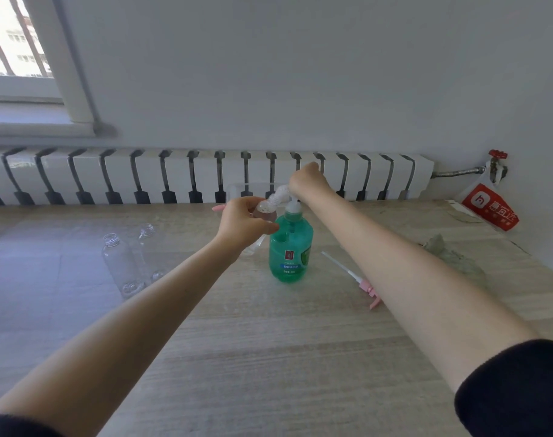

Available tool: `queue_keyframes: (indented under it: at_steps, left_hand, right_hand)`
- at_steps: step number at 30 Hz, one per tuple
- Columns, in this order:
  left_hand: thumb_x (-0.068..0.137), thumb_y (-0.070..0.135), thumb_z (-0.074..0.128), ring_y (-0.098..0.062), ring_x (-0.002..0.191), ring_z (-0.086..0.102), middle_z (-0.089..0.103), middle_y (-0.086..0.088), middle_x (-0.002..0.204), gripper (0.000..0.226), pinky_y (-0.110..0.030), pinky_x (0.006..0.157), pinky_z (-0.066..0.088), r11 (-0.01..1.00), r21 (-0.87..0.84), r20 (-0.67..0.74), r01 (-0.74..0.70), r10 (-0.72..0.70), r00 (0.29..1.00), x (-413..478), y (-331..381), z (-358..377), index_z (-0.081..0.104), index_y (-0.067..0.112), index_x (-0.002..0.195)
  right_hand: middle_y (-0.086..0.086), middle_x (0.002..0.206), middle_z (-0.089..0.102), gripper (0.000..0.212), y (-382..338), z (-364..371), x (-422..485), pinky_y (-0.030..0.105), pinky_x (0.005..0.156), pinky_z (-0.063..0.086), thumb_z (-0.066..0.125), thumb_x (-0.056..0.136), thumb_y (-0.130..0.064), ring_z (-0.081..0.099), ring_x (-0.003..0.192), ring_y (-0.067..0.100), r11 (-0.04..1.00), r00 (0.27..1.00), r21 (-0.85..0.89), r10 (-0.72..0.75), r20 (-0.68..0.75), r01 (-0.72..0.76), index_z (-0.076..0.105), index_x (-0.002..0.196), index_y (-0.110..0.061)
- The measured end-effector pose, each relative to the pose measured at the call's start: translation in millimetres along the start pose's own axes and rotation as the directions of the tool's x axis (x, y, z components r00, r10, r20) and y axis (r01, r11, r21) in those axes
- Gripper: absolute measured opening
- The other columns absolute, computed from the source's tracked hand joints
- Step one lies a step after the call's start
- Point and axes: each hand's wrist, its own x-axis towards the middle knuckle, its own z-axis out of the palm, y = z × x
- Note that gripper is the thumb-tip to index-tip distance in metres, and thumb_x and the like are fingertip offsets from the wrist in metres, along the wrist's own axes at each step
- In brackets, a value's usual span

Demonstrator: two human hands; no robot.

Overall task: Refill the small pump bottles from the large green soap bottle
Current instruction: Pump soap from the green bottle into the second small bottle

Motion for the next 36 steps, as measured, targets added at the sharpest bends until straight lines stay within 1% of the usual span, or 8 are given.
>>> queue_keyframes:
  at_steps: [5,11,18,22,25,28,32,36]
  left_hand:
    - [0.073,0.0,0.076,-0.005,0.08,0.06,0.063,0.009,0.085,0.038,-0.018,0.067,0.045,1.0,-0.018,-0.002,-0.009,0.009,1.0,1.5,-1.3,1.6,0.065,0.011,0.108]
    - [0.072,-0.001,0.076,-0.011,0.083,0.063,0.065,0.005,0.088,0.036,-0.025,0.076,0.049,1.0,-0.016,0.0,-0.004,0.004,1.0,0.1,-5.2,3.5,0.066,0.012,0.104]
    - [0.073,-0.001,0.076,-0.005,0.079,0.061,0.063,0.007,0.086,0.041,-0.014,0.063,0.044,1.0,-0.018,-0.013,-0.015,0.015,1.0,-2.2,-1.7,-2.2,0.064,0.009,0.111]
    - [0.073,0.0,0.076,-0.006,0.08,0.062,0.064,0.007,0.086,0.043,-0.017,0.068,0.046,1.0,-0.026,-0.014,-0.016,0.015,1.0,-2.4,-1.0,-4.6,0.064,0.008,0.114]
    - [0.074,0.001,0.076,-0.009,0.083,0.062,0.065,0.003,0.091,0.043,-0.022,0.075,0.048,1.0,-0.026,-0.01,-0.013,0.013,1.0,-4.4,-1.0,-4.9,0.063,0.007,0.115]
    - [0.074,0.002,0.076,-0.01,0.084,0.062,0.065,0.001,0.097,0.045,-0.029,0.084,0.051,1.0,-0.03,-0.013,0.0,0.0,1.0,-5.3,-2.1,-4.1,0.062,0.007,0.117]
    - [0.075,0.004,0.076,-0.011,0.087,0.062,0.067,0.0,0.099,0.043,-0.031,0.088,0.049,0.998,-0.055,-0.029,0.032,-0.034,0.999,-8.2,-4.5,-1.8,0.062,0.007,0.116]
    - [0.075,0.002,0.075,-0.016,0.093,0.063,0.067,-0.002,0.099,0.038,-0.031,0.089,0.048,0.995,-0.09,-0.052,0.053,-0.057,0.997,-13.5,-6.5,0.2,0.064,0.007,0.11]
  right_hand:
    - [0.014,0.133,0.048,0.049,2.6,2.7,-2.7,0.034,0.088,0.045,0.041,0.097,-0.012,0.053,0.111,0.026,0.999,1.0,-0.029,-0.023,-0.015,0.023,0.024,0.142,-0.004]
    - [0.014,0.137,0.045,0.048,6.1,5.6,-2.9,0.041,0.099,0.043,0.038,0.097,-0.014,0.05,0.118,0.028,0.995,0.999,-0.082,-0.052,-0.001,0.052,0.024,0.142,-0.005]
    - [0.01,0.124,0.05,0.041,5.8,3.1,-4.4,0.033,0.088,0.046,0.04,0.097,-0.016,0.053,0.109,0.025,0.995,0.999,-0.088,-0.037,-0.001,0.037,0.032,0.136,-0.005]
    - [0.008,0.093,0.048,0.015,8.8,-0.9,-2.5,0.023,0.068,0.038,0.033,0.096,-0.004,0.046,0.075,0.016,0.936,0.998,0.352,-0.019,0.061,-0.004,0.048,0.092,-0.006]
    - [0.007,0.099,0.057,0.025,14.7,-7.5,-10.7,0.024,0.066,0.039,0.033,0.098,-0.014,0.047,0.074,0.011,0.781,0.996,0.624,-0.049,0.079,-0.011,0.053,0.112,-0.009]
    - [0.005,0.096,0.055,0.026,26.9,-13.2,-19.3,0.021,0.059,0.038,0.035,0.093,-0.011,0.048,0.08,0.012,0.826,0.969,0.548,-0.223,0.105,0.131,0.054,0.111,-0.009]
    - [0.005,0.083,0.047,0.023,45.5,-19.3,-25.8,0.013,0.041,0.031,0.036,0.09,-0.006,0.038,0.061,0.008,0.814,0.899,0.502,-0.414,0.146,0.293,0.056,0.1,-0.009]
    - [0.002,0.094,0.058,0.025,52.4,-22.6,-29.3,0.015,0.046,0.042,0.056,0.085,-0.006,0.053,0.072,0.01,0.851,0.869,0.32,-0.476,0.137,0.416,0.059,0.108,-0.013]
